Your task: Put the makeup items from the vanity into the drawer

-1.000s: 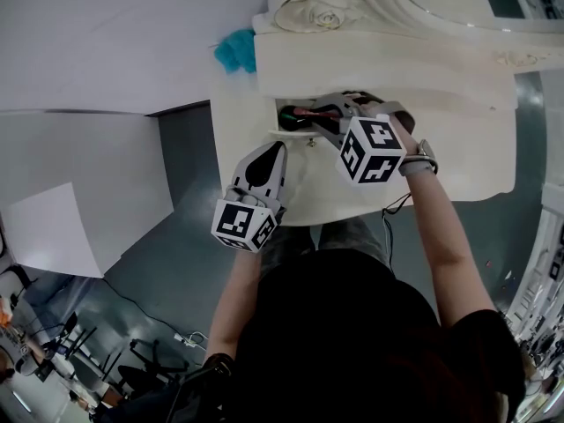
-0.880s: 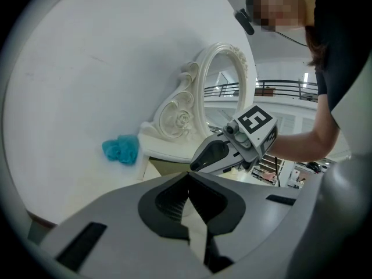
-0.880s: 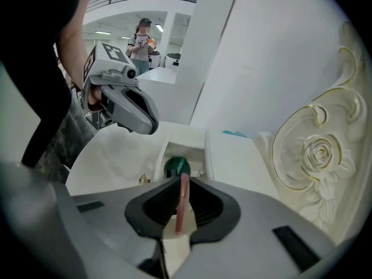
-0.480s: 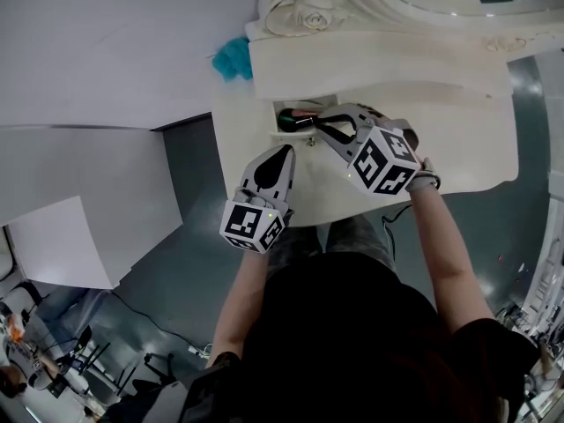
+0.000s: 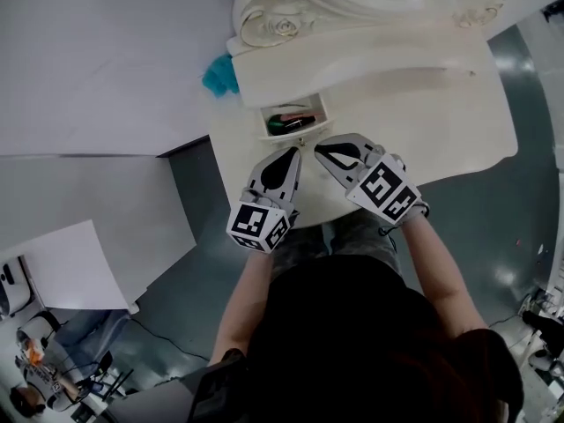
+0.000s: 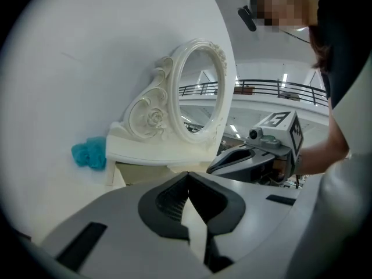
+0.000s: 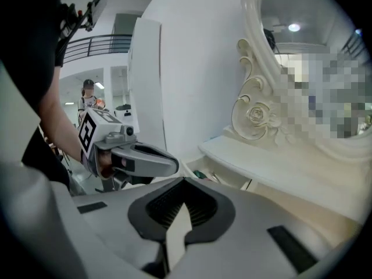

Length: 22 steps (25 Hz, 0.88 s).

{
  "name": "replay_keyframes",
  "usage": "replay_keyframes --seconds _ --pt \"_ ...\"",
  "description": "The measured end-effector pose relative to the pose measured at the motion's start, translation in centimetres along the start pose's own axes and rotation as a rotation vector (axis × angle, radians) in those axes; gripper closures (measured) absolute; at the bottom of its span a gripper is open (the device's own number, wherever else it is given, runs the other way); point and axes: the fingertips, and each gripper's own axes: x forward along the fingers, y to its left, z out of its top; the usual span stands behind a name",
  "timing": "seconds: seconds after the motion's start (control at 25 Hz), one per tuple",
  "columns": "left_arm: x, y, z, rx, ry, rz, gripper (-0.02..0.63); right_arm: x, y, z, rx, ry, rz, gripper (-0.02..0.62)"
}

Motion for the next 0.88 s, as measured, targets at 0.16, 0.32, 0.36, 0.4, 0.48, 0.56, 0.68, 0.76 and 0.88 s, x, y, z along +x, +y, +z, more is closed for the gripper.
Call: replay_keyframes --seconds 0.16,0.32,0.36,0.4,0.48,0.56,0.68,0.76,0.88 --pt "-0.9 -1.8 0.3 0.004 -0.025 0.027 0.594 -2.5 1.1 0.6 0.161 -0.112 -0.019 0.574" --pt "-1.8 -3.6 0.3 0.0 -0.043 0.074 0.594 -5.0 2.1 1.1 0.233 -0.191 -0.023 0.574" --pt "-2.0 -4.3 0.3 -0.004 -0.049 0.08 0.594 -5.7 2.5 1.0 0.235 -0.196 -0.023 0.574" --pt "-2.3 -5.2 0.2 -0.004 -0.055 0.083 0.594 -6.4 3.0 0.9 0.237 -0.2 -0.021 0.574" --pt "-2.8 -6.9 -0.1 0.001 -0.064 0.085 0.594 -7.7 3.8 0.5 0.244 -0.211 -0.019 0.574" --pt "-3.3 -8.5 -0.6 0.005 -0.071 0.091 0.594 -9.0 4.7 -0.2 0.25 -0.22 -0.019 0.574" --pt "-4.0 -11.0 -1.6 0.006 -0.08 0.1 0.594 -11.0 6.0 -1.7 0.251 -0.22 -0.02 0.574" --pt "-4.6 -12.8 -2.1 0.014 -0.082 0.1 0.594 -12.2 7.0 -2.7 0.248 -0.219 -0.017 0.574" --pt "-5.7 -14.9 -3.0 0.023 -0.089 0.109 0.594 -13.9 8.7 -3.8 0.238 -0.223 -0.009 0.574"
